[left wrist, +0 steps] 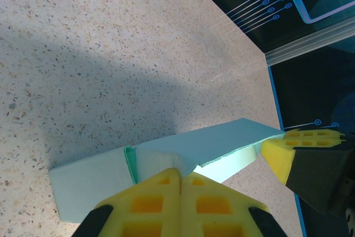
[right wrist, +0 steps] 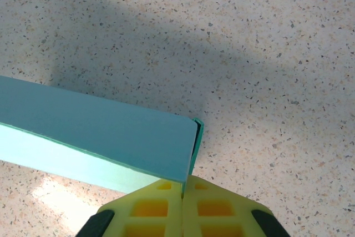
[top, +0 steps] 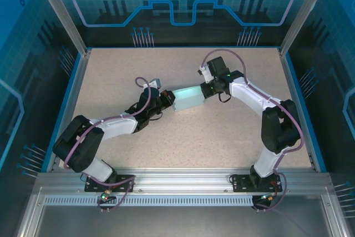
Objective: Fold the paper box
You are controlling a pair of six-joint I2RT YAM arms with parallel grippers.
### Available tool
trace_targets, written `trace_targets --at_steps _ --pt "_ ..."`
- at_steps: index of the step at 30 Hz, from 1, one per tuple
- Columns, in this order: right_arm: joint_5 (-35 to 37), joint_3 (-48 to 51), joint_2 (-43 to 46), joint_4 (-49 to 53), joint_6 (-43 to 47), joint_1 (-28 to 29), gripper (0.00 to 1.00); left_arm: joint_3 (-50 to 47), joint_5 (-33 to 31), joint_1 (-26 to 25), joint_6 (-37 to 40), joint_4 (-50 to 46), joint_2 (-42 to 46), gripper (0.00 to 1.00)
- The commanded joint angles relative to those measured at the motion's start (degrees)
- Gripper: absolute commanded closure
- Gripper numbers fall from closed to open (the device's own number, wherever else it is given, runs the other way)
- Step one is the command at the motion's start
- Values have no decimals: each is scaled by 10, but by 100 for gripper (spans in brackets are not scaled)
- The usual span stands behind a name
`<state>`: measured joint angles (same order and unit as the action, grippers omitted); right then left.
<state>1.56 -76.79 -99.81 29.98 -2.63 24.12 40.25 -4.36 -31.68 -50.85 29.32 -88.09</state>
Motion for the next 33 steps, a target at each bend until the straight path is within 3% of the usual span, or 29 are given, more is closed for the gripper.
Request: trace_targets --at_steps 1,22,27,33 --pt "-65 10 -6 14 1 31 92 -7 34 -13 16 16 3 94" --pt "-48 35 7 -20 -8 29 92 -26 9 -13 121 -37 14 88" --pt "-42 44 19 -25 -9 29 92 -32 11 -13 129 -34 29 81" --pt "-37 55 30 -34 -12 29 93 -43 23 -12 143 -16 51 61"
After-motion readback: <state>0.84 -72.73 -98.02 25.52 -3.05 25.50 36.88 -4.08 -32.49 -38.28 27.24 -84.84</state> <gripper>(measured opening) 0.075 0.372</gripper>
